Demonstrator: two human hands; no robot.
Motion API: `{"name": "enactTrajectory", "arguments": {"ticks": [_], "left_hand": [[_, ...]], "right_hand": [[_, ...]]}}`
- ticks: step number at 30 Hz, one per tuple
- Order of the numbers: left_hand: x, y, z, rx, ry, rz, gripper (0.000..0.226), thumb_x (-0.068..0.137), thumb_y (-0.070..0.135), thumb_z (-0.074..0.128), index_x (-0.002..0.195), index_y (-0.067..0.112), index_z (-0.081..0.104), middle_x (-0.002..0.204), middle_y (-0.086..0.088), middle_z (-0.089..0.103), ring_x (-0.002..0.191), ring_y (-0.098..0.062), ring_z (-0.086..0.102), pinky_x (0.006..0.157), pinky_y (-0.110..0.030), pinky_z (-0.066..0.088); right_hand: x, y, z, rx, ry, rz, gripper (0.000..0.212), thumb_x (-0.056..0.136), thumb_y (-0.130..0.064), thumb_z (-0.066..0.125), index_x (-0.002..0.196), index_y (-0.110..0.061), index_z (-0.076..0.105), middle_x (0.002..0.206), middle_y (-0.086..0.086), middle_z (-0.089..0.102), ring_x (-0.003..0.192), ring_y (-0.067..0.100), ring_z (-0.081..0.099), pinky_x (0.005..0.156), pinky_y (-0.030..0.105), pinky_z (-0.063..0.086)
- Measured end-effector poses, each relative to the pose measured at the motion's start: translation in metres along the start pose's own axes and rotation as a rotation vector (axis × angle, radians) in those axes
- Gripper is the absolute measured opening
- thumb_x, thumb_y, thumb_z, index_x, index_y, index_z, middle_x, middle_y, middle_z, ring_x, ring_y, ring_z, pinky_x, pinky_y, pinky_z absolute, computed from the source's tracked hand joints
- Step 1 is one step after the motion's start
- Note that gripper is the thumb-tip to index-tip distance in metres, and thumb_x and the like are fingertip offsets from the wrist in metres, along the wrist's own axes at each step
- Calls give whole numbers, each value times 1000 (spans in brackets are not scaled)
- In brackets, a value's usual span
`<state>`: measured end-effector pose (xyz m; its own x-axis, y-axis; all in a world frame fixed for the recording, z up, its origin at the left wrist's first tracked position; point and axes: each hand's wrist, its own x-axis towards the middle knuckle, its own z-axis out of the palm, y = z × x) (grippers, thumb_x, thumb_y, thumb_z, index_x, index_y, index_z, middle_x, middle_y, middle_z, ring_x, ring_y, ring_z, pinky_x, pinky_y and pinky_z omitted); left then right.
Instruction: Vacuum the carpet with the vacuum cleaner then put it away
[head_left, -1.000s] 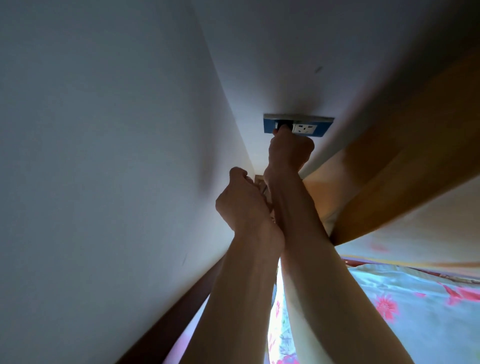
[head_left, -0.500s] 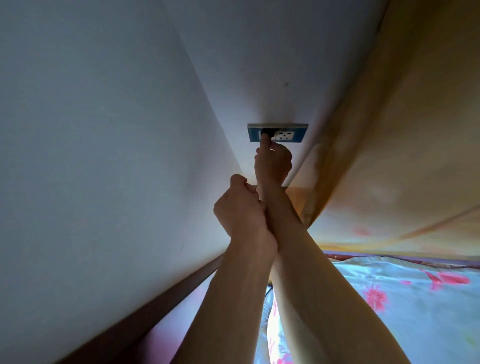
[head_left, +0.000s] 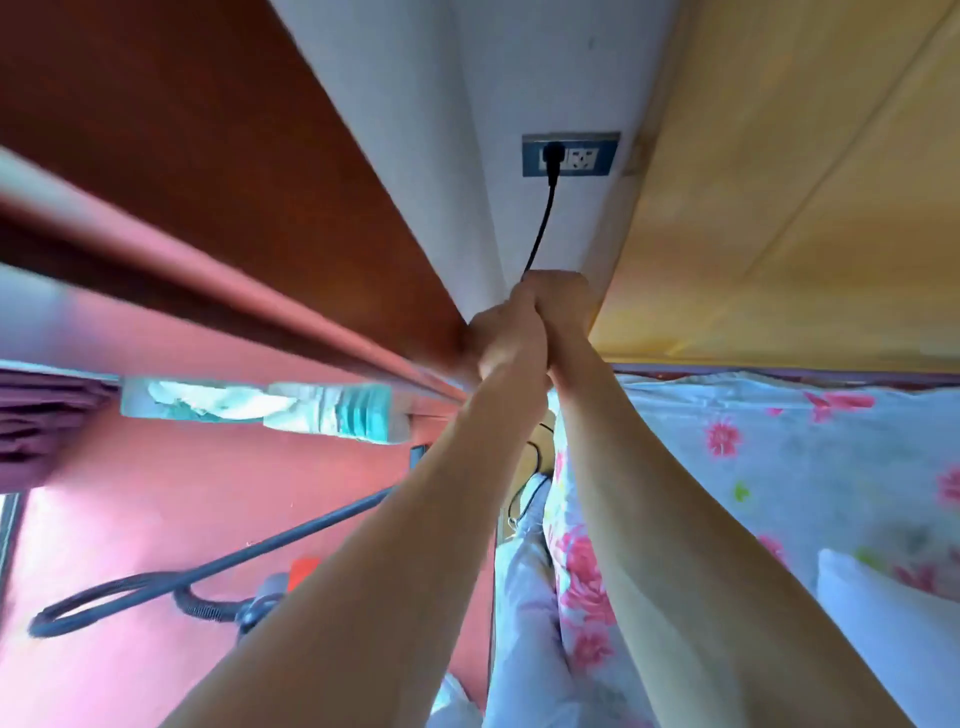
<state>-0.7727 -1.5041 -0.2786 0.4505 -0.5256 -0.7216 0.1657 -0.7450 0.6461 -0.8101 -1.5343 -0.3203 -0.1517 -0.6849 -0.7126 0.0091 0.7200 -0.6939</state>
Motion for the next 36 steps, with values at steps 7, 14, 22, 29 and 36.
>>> {"name": "enactTrajectory", "arguments": {"ticks": [7,14,22,29,36], "left_hand": [[-69,-71,-105,159,-303,104,27,87,21,55,62,11,60,46,-2,53,34,-17,48,41,-22,43],[-116,-176,-334,405,-217,253,22,86,12,54,65,9,61,54,-6,57,38,-17,49,33,-21,42],[-185,-279,-565,350,150,154,14,84,13,54,76,7,64,65,-7,62,47,-23,55,45,-29,51],[-262,-384,-656,141,401,33,14,88,13,55,85,3,64,69,-10,64,52,-23,57,47,-29,50],[-296,-435,-702,-127,592,57,10,88,10,56,81,8,62,65,-5,62,61,-23,57,63,-37,52]], "right_hand": [[-118,56,-12,46,61,2,6,84,-1,60,81,2,65,62,23,61,50,24,49,48,24,40],[-260,165,57,-181,-80,-66,18,90,-3,51,80,-5,66,56,6,67,40,13,59,41,22,48],[-411,261,195,-738,-573,-163,27,95,-5,49,69,-11,55,58,9,60,41,13,54,44,20,44],[-474,294,238,-1272,-724,-566,23,79,-29,48,84,-21,69,92,10,76,95,32,69,89,43,55],[-522,319,250,-1458,-772,-693,17,86,-22,51,96,-28,63,104,5,73,101,26,67,95,40,51]]}}
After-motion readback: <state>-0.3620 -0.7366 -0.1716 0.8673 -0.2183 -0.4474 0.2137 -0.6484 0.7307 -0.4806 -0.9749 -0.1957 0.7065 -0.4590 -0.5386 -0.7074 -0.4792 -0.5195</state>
